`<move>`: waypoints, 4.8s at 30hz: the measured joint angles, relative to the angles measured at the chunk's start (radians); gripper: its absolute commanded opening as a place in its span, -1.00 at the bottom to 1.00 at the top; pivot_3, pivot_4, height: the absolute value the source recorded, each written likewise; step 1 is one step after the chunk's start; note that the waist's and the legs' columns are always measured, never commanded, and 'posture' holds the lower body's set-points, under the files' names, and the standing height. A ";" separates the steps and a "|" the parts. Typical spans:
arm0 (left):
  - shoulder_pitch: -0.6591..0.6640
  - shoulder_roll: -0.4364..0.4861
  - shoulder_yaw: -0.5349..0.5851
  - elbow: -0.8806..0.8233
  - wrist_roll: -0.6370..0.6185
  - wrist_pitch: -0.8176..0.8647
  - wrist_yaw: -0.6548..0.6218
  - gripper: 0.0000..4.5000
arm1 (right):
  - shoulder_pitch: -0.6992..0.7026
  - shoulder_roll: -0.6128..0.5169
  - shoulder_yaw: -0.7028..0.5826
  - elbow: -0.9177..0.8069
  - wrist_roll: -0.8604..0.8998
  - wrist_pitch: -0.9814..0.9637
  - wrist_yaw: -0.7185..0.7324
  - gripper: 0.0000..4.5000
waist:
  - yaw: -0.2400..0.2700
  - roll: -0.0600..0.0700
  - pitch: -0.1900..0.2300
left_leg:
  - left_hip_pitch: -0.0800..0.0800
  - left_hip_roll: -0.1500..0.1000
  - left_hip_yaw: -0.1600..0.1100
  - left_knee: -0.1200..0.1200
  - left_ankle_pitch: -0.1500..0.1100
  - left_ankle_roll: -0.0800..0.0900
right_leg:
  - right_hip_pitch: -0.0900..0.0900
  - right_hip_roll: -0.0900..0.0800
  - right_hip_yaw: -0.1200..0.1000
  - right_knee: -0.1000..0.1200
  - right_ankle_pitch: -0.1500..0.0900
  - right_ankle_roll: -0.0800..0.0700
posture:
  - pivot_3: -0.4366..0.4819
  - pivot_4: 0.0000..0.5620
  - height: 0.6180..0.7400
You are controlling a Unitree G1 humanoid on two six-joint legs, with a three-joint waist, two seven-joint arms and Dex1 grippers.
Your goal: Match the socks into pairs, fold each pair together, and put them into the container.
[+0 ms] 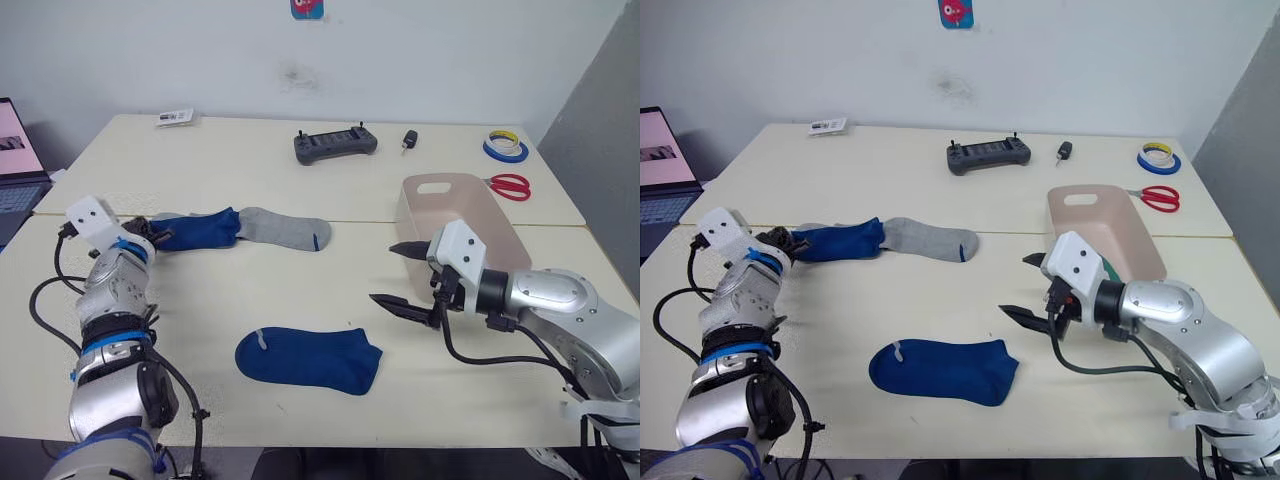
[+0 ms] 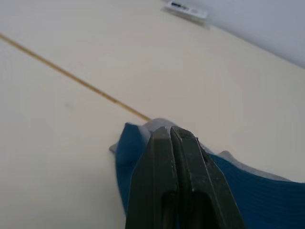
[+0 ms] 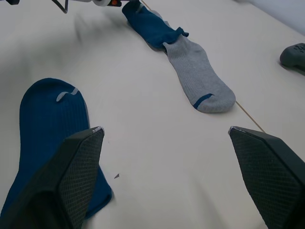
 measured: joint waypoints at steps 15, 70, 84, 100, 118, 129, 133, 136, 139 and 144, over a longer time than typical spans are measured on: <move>0.192 -0.127 -0.040 -0.596 -0.116 0.143 -0.027 -0.98 | 0.012 0.003 -0.001 0.000 0.000 -0.001 -0.003 1.00 | -0.003 0.000 0.000 | 0.001 0.000 0.000 0.000 0.000 0.000 | 0.000 0.000 0.001 0.000 0.000 0.000 | -0.05 -0.47 1.00; -0.017 0.006 -0.044 0.013 0.056 0.063 0.100 -0.98 | -0.043 0.037 0.015 0.020 -0.018 -0.001 -0.009 1.00 | 0.001 0.000 0.000 | 0.000 0.000 0.000 0.000 0.000 0.000 | 0.000 0.000 0.000 0.000 0.000 0.000 | -0.05 -0.47 1.00; 0.093 -0.201 -0.245 -0.805 -0.122 0.465 0.027 -0.98 | -0.010 -0.009 -0.055 0.033 -0.018 -0.003 0.014 1.00 | 0.002 0.000 0.000 | 0.000 0.000 0.000 0.000 0.000 0.000 | 0.001 0.000 0.001 0.000 0.000 0.000 | -0.05 -0.47 1.00; 0.070 -0.419 -0.043 -1.013 -0.717 0.778 0.319 -0.98 | 0.011 -0.042 -0.115 0.033 0.020 0.000 0.032 1.00 | 0.000 -0.001 0.000 | 0.000 -0.001 0.001 0.001 0.000 0.000 | 0.002 0.001 0.002 -0.001 0.000 0.000 | -0.05 -0.47 1.00; 0.525 -0.296 0.045 -0.965 -0.656 0.579 0.267 -0.98 | -0.050 0.154 0.091 0.045 -0.035 0.031 -0.095 1.00 | -0.001 -0.001 0.000 | 0.002 0.000 0.001 -0.001 0.000 -0.001 | 0.001 0.001 0.003 -0.001 0.000 0.000 | -0.05 -0.47 1.00; 0.601 -0.255 0.029 -0.951 -0.622 0.555 0.163 -0.98 | -0.155 0.519 0.263 0.453 -0.234 0.017 -0.305 1.00 | 0.000 -0.001 0.000 | 0.001 0.000 0.000 -0.001 0.001 -0.002 | 0.000 0.000 0.002 -0.001 0.000 0.000 | -0.05 -0.47 1.00; 0.600 -0.253 0.029 -0.931 -0.608 0.539 0.158 -0.98 | -0.189 0.626 0.254 0.619 -0.272 -0.028 -0.340 1.00 | -0.001 -0.001 0.000 | 0.001 0.000 0.000 -0.001 0.001 -0.002 | 0.000 0.001 0.002 0.000 0.000 0.000 | -0.05 -0.47 1.00; 0.599 -0.253 0.028 -0.928 -0.602 0.537 0.157 -0.98 | -0.209 0.687 0.245 0.726 -0.284 -0.076 -0.344 1.00 | -0.002 -0.001 0.000 | 0.001 0.000 0.000 -0.001 0.001 -0.001 | 0.000 0.000 0.002 0.000 0.000 0.000 | -0.05 -0.47 1.00; 0.600 -0.253 0.026 -0.926 -0.593 0.534 0.152 -0.98 | -0.230 0.721 0.238 0.813 -0.305 -0.125 -0.334 1.00 | -0.003 -0.001 0.000 | 0.001 0.000 0.000 -0.001 0.001 -0.001 | 0.000 0.000 0.002 0.000 0.000 0.000 | -0.05 -0.47 1.00; 0.604 -0.253 0.026 -0.924 -0.582 0.525 0.139 -1.00 | -0.238 0.744 0.220 0.871 -0.310 -0.150 -0.304 0.42 | -0.003 -0.001 0.000 | 0.001 0.000 0.000 -0.001 0.001 -0.001 | 0.000 0.000 0.002 0.000 0.000 0.000 | -0.05 -0.47 1.00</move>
